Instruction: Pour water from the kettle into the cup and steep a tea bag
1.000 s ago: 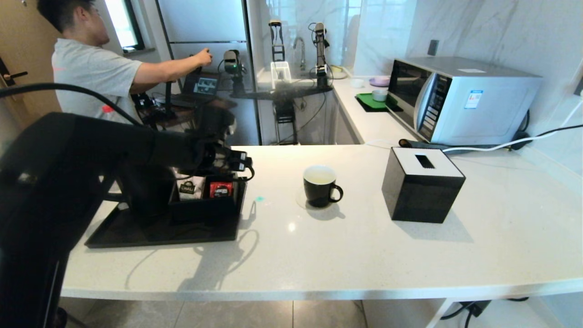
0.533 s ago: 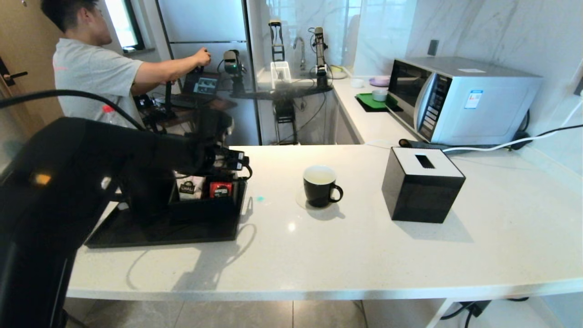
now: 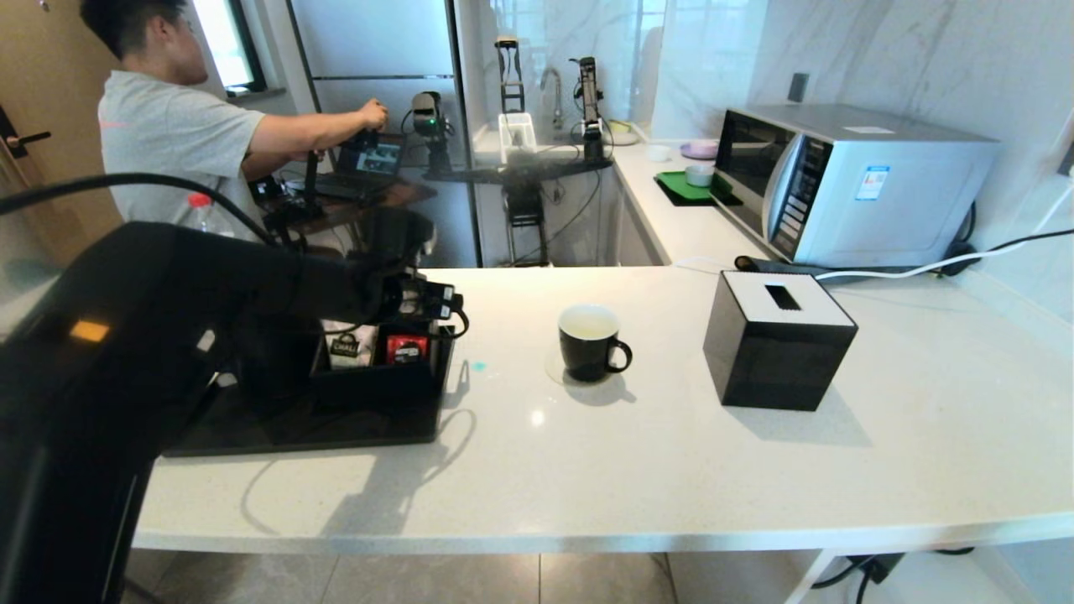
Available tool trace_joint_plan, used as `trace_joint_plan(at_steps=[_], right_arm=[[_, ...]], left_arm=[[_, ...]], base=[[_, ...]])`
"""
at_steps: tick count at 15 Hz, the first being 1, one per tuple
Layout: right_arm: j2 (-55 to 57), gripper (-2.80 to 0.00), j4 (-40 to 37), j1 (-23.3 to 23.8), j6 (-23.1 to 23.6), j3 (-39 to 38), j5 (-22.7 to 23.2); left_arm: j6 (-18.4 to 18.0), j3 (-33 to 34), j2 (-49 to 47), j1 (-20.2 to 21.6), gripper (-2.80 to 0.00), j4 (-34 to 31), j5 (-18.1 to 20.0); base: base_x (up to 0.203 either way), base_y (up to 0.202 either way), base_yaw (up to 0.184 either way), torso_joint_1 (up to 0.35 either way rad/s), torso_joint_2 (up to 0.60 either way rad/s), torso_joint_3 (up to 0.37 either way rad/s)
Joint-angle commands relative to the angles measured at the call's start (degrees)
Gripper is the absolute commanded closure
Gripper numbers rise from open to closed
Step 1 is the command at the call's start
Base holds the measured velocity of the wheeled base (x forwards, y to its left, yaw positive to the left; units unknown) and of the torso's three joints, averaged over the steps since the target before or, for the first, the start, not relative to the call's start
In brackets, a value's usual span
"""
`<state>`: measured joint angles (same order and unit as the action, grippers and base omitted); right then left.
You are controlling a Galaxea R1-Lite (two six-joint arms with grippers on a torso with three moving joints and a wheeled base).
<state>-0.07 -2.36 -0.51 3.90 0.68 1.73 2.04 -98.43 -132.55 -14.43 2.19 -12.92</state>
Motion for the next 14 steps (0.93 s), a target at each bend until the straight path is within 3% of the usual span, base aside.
trace_joint_plan(at_steps=[1, 6, 7, 14], right_arm=[[0.07, 0.0, -0.01, -0.02, 0.05, 0.02, 0.03], [0.07, 0.0, -0.01, -0.02, 0.05, 0.02, 0.03], [0.07, 0.0, -0.01, -0.02, 0.05, 0.02, 0.03], [0.07, 0.0, -0.01, -0.02, 0.05, -0.01, 0.03]], left_arm=[[-0.01, -0.01, -0.17, 0.02, -2.8, 0.01, -0.09], [-0.01, -0.95, -0.93, -0.07, -2.8, 0.09, 0.0], [-0.01, -1.65, -1.1, -0.07, 0.0, 0.09, -0.05], [-0.01, -2.82, -1.92, -0.07, 0.0, 0.09, -0.09]], base=[[0.0, 0.0, 0.0, 0.0, 0.0, 0.0], [0.0, 0.0, 0.0, 0.0, 0.0, 0.0], [0.0, 0.0, 0.0, 0.0, 0.0, 0.0], [0.0, 0.0, 0.0, 0.0, 0.0, 0.0]])
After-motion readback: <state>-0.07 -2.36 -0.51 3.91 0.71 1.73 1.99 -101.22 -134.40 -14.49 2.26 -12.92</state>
